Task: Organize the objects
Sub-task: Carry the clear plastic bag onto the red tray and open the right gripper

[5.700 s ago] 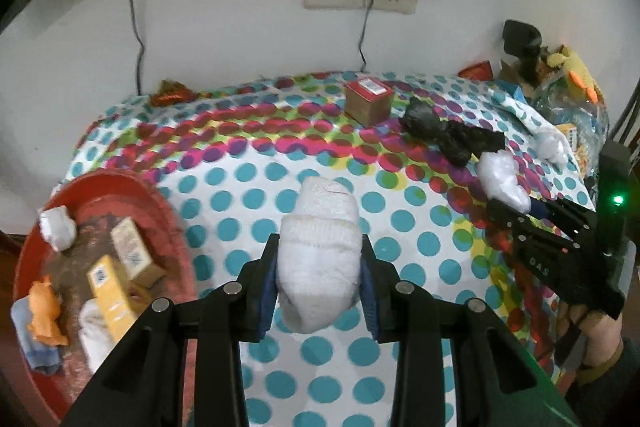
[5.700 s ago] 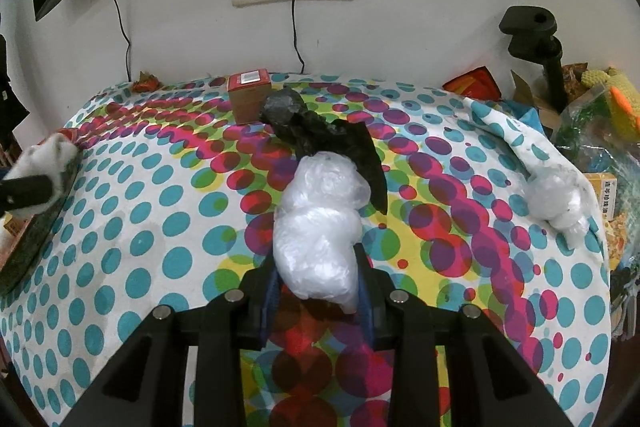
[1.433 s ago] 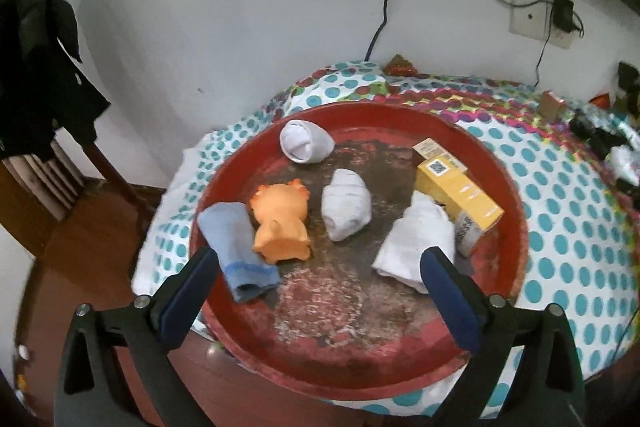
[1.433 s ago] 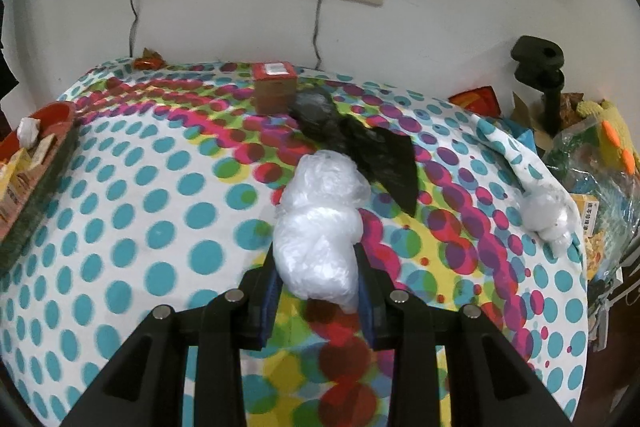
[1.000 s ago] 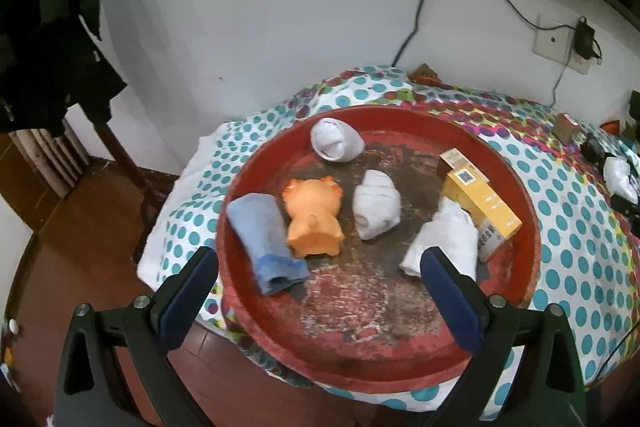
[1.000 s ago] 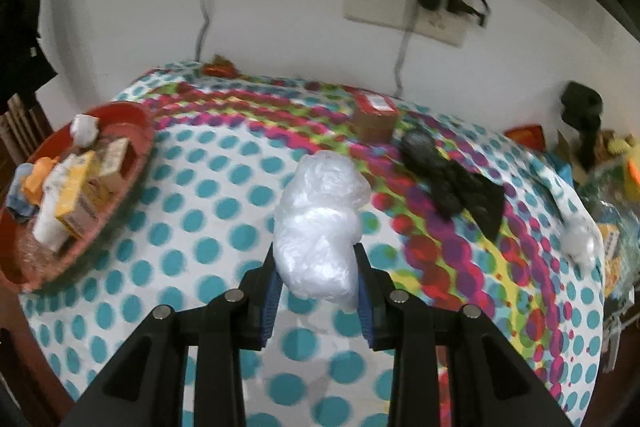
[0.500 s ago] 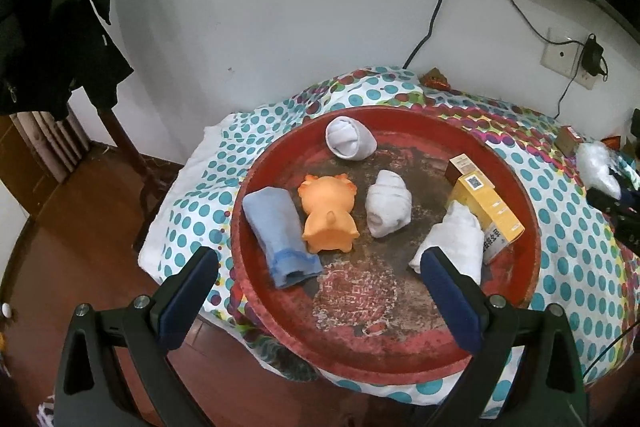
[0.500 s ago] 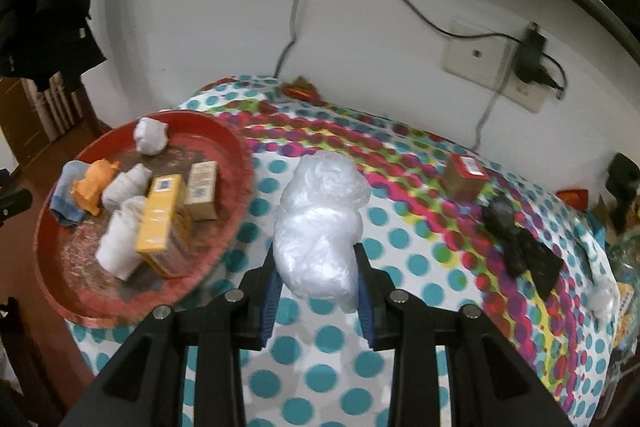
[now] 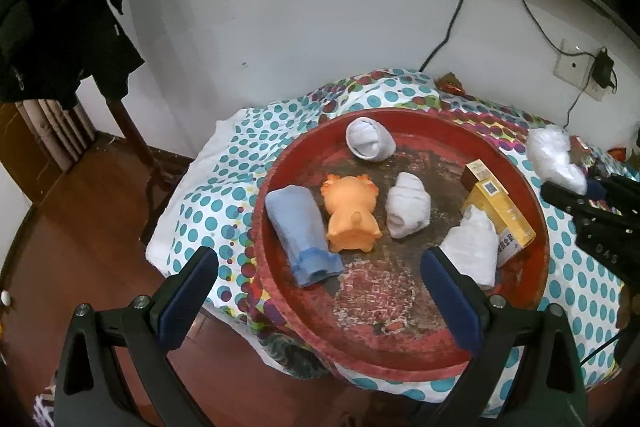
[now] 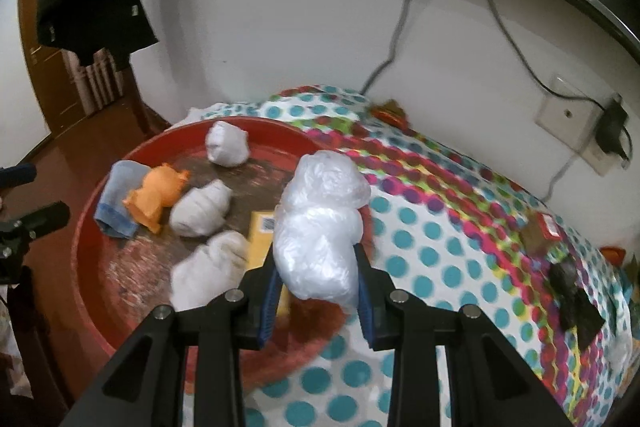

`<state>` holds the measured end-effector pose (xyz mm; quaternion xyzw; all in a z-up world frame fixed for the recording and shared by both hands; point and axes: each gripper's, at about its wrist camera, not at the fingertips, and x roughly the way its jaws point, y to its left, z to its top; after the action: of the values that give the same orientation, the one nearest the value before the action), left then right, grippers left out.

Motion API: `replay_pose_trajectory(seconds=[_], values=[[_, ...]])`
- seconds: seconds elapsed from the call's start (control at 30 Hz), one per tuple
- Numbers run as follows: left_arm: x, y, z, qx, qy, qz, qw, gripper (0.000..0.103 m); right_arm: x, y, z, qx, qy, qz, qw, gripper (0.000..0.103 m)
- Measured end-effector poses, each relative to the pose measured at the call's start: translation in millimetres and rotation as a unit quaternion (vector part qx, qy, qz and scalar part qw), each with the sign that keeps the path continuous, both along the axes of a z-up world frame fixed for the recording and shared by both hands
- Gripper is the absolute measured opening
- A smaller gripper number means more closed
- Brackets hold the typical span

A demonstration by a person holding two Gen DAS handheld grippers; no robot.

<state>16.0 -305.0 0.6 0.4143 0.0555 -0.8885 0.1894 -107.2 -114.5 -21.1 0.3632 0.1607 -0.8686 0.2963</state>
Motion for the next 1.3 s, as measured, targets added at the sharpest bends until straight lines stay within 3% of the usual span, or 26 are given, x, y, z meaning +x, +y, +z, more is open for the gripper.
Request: replay_pose_trajectory(seconds=[0.33,0.63,0.97,1.3], values=[[7,-23,-2,0.012,-0.006,0.028,0.9995,0.101,2,-49,-11,-0.003,-0.018,0.042,0.999,0.033],[5,-27,-9,0.021,-0.015,0.028,0.9993,0.101,-11,-77,-26,0.014,-0.025,0.043,0.999,0.033],[3,-27,-16,0.026,-0.027,0.028,0.9989,0.101,-18,-81,-39,0.026,-0.033,0.046,0.998,0.033],[-1,-22,-19,0.027,-0.033,0.020,0.9989,0.101,-16,-83,-35,0.038,-0.026,0.044,0.998,0.044]])
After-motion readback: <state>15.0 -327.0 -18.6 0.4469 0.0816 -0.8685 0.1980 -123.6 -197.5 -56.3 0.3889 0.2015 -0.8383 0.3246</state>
